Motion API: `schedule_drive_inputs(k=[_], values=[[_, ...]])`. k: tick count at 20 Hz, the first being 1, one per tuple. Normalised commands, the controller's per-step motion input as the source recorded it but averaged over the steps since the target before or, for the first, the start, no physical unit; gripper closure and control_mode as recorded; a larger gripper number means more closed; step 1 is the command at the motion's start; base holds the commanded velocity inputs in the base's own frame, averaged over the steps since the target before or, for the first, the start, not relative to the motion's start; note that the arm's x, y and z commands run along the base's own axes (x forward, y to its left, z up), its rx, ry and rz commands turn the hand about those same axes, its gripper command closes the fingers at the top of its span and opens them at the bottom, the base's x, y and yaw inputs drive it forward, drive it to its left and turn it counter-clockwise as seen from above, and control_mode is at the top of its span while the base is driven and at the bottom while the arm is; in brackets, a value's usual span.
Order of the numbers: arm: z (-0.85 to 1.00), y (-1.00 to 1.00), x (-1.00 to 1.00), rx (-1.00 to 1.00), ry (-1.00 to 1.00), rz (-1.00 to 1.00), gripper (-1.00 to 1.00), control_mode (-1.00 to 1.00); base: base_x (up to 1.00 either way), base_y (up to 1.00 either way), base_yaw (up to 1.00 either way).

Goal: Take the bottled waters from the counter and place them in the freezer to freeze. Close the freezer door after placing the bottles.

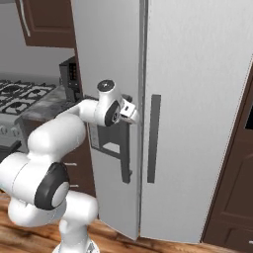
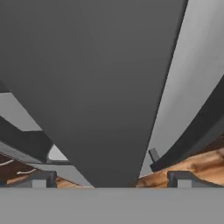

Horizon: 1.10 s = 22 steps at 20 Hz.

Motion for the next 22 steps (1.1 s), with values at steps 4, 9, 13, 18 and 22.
schedule_drive_inputs(k=[4,9,13,18,22], values=[[0.04,0.0,0.22,0.0,-0.07,0.13,-1.0,-1.0,0.0,0.0,0.0],[0.02,0.0,0.26,-0.01,-0.12,0.06,-1.0,-1.0,0.0,0.0,0.0],[0.0,-0.03,0.49,-0.02,-0.14,0.0,-1.0,-1.0,0.0,0.0,0.0],[0.0,-0.09,0.57,-0.02,0.0,0.0,-1.0,-1.0,0.0,0.0,0.0],[0.0,0.0,0.51,-0.07,0.01,0.0,-1.0,-1.0,0.0,0.0,0.0]])
